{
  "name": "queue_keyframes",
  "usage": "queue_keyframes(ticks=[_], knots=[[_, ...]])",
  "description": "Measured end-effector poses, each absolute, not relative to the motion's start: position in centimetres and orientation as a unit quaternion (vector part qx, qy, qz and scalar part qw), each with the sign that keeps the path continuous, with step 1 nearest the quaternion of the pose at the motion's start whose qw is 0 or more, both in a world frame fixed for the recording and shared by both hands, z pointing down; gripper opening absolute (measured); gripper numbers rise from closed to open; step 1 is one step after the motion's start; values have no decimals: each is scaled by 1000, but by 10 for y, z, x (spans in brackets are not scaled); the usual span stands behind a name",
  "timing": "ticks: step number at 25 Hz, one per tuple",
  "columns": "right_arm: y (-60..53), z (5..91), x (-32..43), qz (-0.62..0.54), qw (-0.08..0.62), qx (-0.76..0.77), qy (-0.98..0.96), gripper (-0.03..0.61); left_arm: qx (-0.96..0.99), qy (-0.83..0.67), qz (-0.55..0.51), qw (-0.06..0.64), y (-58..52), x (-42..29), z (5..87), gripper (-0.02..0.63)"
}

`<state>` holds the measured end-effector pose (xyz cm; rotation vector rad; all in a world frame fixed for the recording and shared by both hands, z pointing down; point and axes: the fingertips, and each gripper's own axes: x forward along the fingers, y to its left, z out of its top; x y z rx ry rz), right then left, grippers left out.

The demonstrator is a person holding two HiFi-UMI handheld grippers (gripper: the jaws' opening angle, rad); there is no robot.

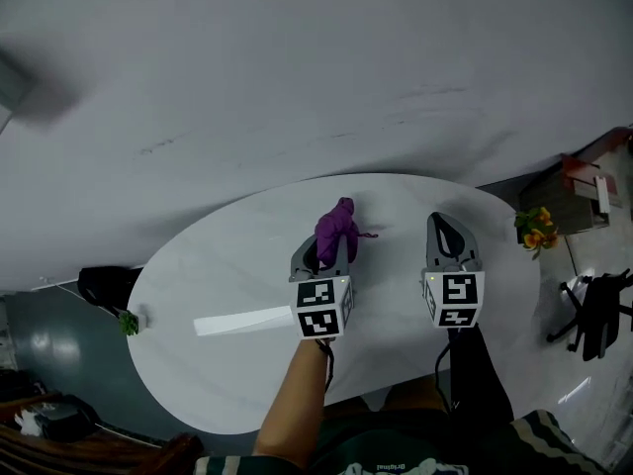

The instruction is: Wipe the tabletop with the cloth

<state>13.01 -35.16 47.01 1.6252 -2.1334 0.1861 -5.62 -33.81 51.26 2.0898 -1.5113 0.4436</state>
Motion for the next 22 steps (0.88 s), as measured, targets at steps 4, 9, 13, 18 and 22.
queue_keyframes(ticks=[4,9,13,18,22], knots=[[-334,467,210,90,219,621,-748,3,805,-501,185,260,-335,57,521,112],[-309,468,272,105,212,631,-739,3,824,-459,199,267,-330,156,531,114],[-292,478,308,122,212,626,-740,3,838,-437,202,257,-331,217,527,114],[-283,481,335,126,205,621,-746,3,843,-421,219,253,-330,267,541,114],[-278,485,341,135,197,613,-753,3,822,-437,249,268,-323,264,565,114]])
